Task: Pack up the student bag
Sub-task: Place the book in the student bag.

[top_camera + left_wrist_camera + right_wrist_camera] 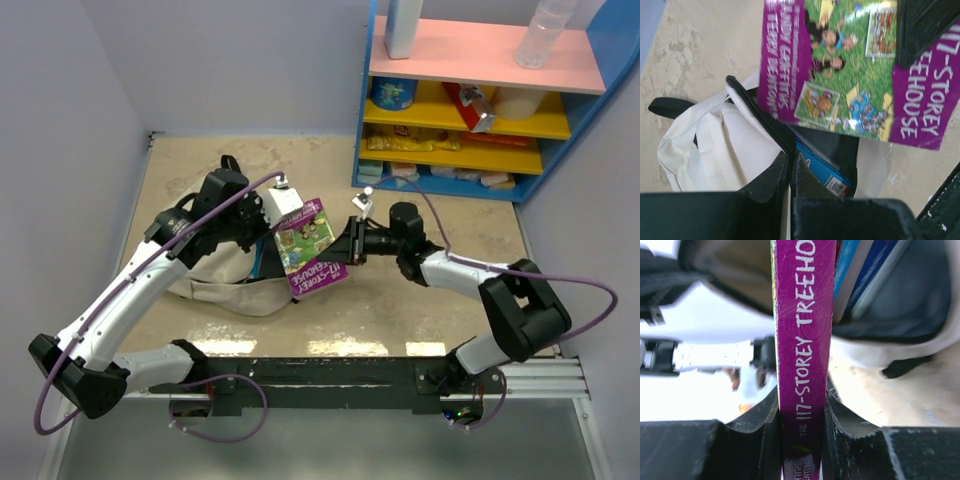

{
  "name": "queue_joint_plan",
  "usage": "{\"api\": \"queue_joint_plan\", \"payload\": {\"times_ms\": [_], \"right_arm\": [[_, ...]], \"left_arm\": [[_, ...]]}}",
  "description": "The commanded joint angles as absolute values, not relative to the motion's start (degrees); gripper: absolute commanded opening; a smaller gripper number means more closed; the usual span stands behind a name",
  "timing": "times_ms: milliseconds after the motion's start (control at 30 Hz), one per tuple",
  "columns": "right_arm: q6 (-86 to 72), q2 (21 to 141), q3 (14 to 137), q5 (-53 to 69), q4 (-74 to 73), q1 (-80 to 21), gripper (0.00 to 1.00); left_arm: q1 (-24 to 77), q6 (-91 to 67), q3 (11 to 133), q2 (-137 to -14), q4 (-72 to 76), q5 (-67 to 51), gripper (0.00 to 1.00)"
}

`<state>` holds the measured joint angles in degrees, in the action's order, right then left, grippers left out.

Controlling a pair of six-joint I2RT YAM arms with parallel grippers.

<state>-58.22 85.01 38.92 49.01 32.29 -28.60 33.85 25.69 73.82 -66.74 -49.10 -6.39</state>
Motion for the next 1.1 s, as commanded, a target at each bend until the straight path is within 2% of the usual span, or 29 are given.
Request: {"api": "queue_joint_plan", "payload": {"times_ms": [0,333,567,833,933,967,1067], "right_arm": [[-65.9,88.4,38.3,54.8,50.6,-32.4,0.0],[-69.5,97.3,44.4,57.0,54.4,-34.5,0.0],[-81.4,108.8,52.0,58.8,71.3,-34.9,0.0],[-95.0,120.2,62.3,56.9,83.8,-34.9,0.0],[-87.7,118.3,63.5,55.1,74.3,-35.2,0.0],[-84.4,117.6,63.7,54.5,64.1,-35.7,0.0],[-75.9,115.7,65.4,51.0,52.1,-36.8,0.0]], "left_arm": [[33.8,27.6,77.9,-65.9,-46.1,-12.3,0.0],[33.8,27.6,77.4,-65.6,-46.8,-16.9,0.0],[33.8,29.1,77.9,-65.6,-48.9,-18.6,0.0],[33.8,29.8,78.4,-66.2,-51.5,-21.0,0.0],[33.8,29.6,78.4,-65.8,-51.1,-20.9,0.0],[33.8,29.4,78.5,-65.7,-50.7,-20.8,0.0],[33.8,29.4,78.7,-66.1,-50.7,-21.5,0.0]]}}
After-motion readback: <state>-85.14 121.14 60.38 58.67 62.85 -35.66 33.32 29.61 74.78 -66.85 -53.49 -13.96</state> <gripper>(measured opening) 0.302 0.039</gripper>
